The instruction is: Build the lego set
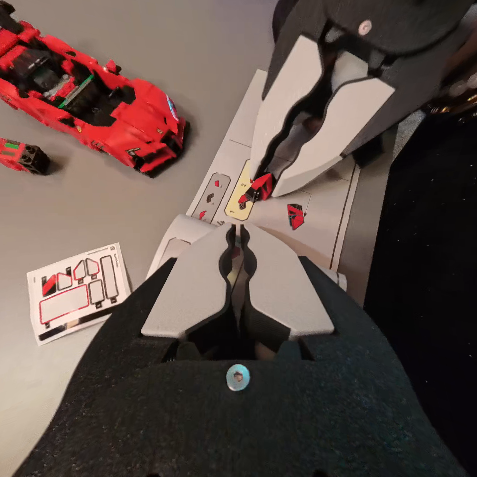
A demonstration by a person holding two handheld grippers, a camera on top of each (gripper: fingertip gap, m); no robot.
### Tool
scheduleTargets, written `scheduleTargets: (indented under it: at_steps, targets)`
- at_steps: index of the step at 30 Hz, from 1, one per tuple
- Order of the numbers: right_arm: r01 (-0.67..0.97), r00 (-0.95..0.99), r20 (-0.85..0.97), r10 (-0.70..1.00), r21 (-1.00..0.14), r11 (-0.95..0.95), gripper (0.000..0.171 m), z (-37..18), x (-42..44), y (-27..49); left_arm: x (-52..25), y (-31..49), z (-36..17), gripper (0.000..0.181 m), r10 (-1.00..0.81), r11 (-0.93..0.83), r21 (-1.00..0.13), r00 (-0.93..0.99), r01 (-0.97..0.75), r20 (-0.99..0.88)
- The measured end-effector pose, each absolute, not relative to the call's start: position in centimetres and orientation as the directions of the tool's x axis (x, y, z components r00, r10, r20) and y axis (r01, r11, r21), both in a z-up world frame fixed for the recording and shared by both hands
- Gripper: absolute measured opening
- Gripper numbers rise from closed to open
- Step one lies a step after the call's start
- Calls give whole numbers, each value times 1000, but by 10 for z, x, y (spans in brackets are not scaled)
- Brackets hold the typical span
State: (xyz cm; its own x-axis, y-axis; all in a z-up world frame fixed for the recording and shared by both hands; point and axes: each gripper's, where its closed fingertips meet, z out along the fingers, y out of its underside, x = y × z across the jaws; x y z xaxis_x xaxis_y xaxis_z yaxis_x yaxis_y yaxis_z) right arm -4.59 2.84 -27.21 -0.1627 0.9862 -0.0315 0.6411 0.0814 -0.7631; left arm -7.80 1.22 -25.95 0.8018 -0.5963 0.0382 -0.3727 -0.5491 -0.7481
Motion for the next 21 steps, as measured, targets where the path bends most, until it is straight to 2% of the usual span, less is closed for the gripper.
scheduleTargets:
  at_steps: [5, 11, 16, 21]
  targets:
    - [637, -107, 12, 994, -767, 78, 17, -256, -38, 41, -91, 12, -254, 3, -576, -537, -774, 816, -335, 46]
    - [752, 27, 193, 981, -650, 107, 17, -235, -14, 122, -92, 11, -261, 1, -576, -561, -761, 813, -326, 77]
    - [784, 69, 61, 996, -620, -17, 17, -262, -21, 164, -92, 11, -262, 0, -575, -568, -762, 812, -310, 98]
    - [799, 56, 76, 996, -602, 1, 17, -274, -26, 168, -92, 11, -262, 0, -575, -576, -765, 808, -288, 129]
